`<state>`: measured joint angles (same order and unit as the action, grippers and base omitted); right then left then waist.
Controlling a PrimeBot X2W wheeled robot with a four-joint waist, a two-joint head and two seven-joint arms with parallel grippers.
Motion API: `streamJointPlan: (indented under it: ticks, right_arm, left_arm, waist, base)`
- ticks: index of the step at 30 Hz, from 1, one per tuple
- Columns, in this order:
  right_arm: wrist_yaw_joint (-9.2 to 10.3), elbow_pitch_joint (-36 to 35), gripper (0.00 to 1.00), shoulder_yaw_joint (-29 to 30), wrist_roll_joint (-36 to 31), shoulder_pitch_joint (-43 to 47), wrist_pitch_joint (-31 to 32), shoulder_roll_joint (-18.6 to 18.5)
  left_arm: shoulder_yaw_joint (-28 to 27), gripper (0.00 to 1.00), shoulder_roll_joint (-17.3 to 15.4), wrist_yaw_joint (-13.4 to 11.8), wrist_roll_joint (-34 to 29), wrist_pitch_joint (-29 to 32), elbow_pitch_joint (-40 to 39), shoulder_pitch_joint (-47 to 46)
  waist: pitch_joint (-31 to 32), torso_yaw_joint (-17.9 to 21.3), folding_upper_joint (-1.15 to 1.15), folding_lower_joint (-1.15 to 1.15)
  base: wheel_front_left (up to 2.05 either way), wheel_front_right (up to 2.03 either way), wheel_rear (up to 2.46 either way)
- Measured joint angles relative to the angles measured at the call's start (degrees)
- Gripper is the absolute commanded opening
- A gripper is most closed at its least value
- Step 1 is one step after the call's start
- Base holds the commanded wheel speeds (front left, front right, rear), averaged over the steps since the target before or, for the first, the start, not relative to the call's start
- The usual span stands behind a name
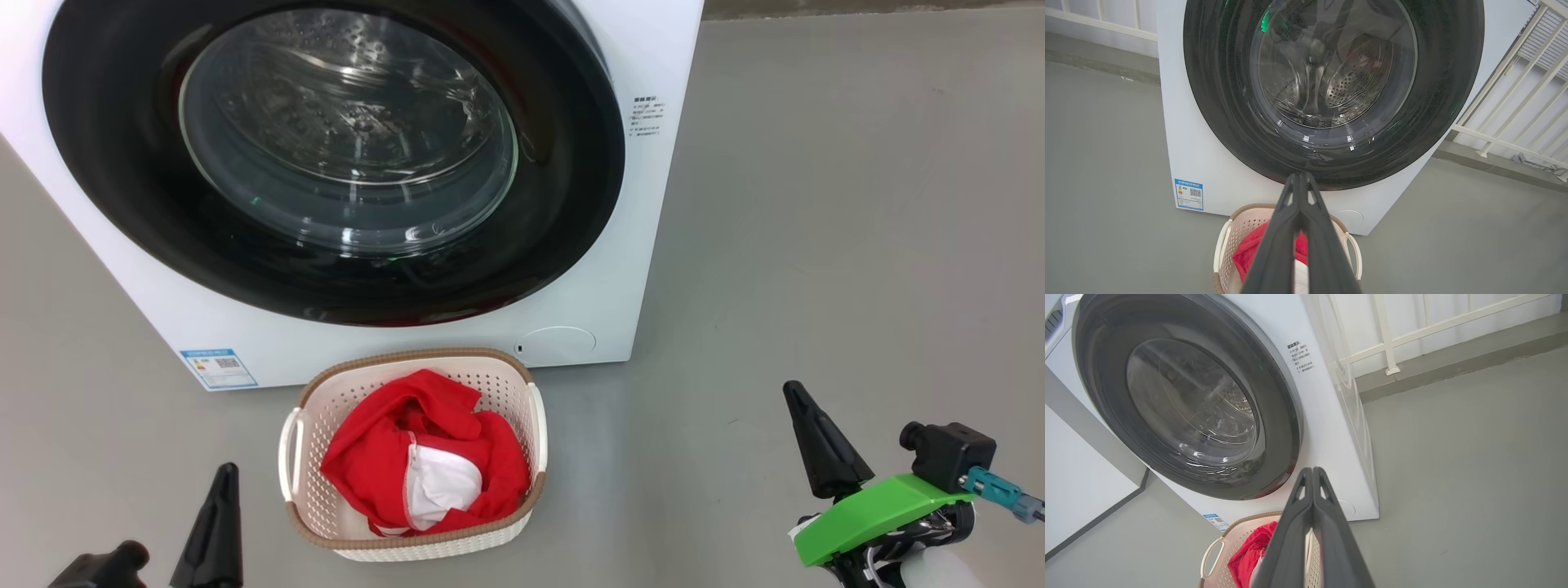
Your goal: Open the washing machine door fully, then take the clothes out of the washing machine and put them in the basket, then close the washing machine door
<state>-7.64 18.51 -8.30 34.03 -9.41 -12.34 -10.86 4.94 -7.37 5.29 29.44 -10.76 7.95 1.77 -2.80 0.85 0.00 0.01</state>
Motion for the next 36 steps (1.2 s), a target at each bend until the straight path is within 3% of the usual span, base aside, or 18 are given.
streamJointPlan:
  ticks: [36]
  right_arm:
    - [0.00, -0.8, 0.00, 5.0, 19.0, 1.1, 5.8, 2.2]
  left_arm:
    - [-3.1, 0.00, 1.7, 0.1, 20.3, 5.4, 2.3, -1.2]
  waist:
    - [0.9, -0.3, 0.00, 0.00]
  base:
    - [0.00, 0.00, 0.00]
